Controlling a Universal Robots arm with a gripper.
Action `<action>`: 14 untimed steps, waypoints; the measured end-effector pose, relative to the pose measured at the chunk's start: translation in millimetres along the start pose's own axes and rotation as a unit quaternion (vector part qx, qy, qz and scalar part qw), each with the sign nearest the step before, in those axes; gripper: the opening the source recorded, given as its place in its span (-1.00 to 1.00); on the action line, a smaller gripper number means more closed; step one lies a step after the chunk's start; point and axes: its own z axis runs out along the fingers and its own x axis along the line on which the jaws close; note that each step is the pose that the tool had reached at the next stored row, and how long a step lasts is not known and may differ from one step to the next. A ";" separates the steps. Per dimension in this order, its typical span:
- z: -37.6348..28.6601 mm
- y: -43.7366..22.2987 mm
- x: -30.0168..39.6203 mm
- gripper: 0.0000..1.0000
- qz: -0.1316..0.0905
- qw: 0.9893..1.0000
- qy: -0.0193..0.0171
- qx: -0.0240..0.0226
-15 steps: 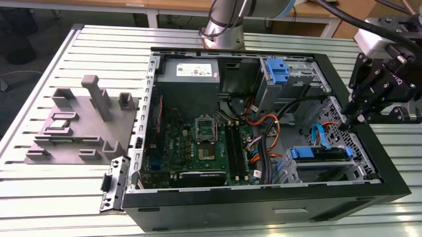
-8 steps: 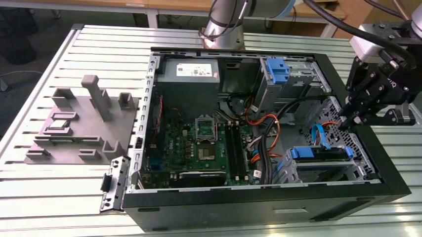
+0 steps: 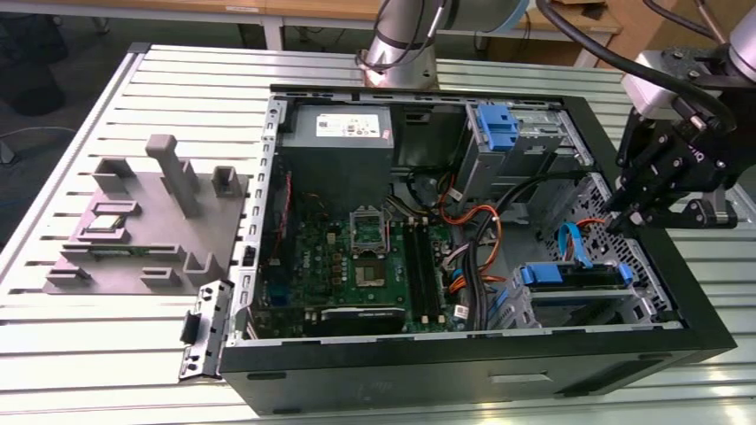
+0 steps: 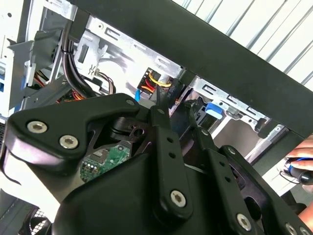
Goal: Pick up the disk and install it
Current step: 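Insert the second disk wire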
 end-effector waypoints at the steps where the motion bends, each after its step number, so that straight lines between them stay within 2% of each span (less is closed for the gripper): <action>1: 0.7 0.0 -0.3 -0.41 0.000 1.000 0.000 0.000; 8: 7.5 -0.2 -0.1 -0.41 0.000 1.000 0.000 0.000; 14: 9.6 -0.2 0.1 -0.41 0.000 1.000 0.000 0.000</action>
